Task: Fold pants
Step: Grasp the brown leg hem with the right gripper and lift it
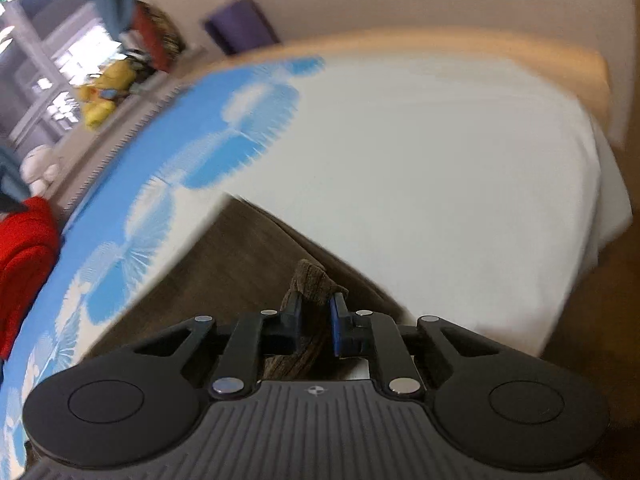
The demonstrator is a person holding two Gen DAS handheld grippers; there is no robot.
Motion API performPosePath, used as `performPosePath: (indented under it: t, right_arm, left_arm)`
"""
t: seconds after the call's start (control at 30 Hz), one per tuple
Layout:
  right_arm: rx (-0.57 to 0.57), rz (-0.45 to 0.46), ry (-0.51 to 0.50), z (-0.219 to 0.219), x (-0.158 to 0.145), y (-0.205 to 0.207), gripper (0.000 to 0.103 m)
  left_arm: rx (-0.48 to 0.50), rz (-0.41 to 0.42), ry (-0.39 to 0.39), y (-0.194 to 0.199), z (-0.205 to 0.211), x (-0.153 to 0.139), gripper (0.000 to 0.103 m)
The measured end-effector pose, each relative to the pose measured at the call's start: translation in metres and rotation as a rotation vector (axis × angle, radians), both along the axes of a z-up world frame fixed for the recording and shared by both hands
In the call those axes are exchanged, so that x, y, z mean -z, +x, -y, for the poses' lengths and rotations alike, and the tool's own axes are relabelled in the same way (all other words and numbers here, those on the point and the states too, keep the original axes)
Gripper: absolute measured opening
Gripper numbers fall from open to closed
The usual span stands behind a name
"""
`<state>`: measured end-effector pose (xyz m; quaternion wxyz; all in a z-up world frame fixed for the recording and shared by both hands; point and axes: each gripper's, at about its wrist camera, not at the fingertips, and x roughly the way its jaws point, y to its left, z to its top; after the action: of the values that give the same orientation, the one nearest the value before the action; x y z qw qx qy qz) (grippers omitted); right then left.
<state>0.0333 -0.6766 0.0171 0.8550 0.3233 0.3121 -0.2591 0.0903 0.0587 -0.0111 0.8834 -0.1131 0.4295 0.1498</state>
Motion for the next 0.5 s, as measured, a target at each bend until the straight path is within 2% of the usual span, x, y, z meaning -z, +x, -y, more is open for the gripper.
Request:
performPosePath:
  t: [0.1,0.17,0.23,0.3,0.33,0.37,0.4,0.43,0.47,0.5]
  right_arm:
    - [-0.039,0.106,-0.044,-0.005,-0.028,-0.005,0.014]
    - [-0.022,0.138,-0.020,0.001,-0.029,-0.014,0.014]
    - [0.011,0.093,0.010,0.009,-0.007,-0.019,0.014]
    - [0.044,0.023,0.086,0.021,0.031,-0.023,0.015]
    - [0.063,0.013,0.125,0.025,0.046,-0.027,0.015]
    - [0.075,0.073,0.141,0.027,0.053,-0.036,0.017]
    - [0.076,0.101,0.149,0.026,0.054,-0.041,0.020]
    - [0.085,0.108,0.153,0.027,0.053,-0.045,0.039]
    - [0.103,0.095,0.148,0.027,0.052,-0.049,0.045]
    - [0.111,0.096,0.138,0.027,0.052,-0.052,0.046]
  left_arm:
    - [0.006,0.002,0.010,0.001,0.003,-0.001,0.091]
    - [0.011,0.002,0.019,0.000,0.005,-0.001,0.091]
    - [0.014,-0.005,0.023,0.001,0.006,0.001,0.091]
    - [0.015,-0.016,0.028,0.001,0.006,0.002,0.091]
    - [0.014,-0.019,0.032,0.002,0.006,0.002,0.091]
    - [0.014,-0.018,0.035,0.001,0.005,0.001,0.091]
    - [0.013,-0.015,0.037,0.002,0.005,0.000,0.091]
    - [0.010,-0.011,0.038,0.002,0.004,-0.001,0.091]
    - [0.006,-0.007,0.036,0.002,0.005,-0.002,0.091]
    - [0.003,-0.003,0.031,0.003,0.004,-0.003,0.091]
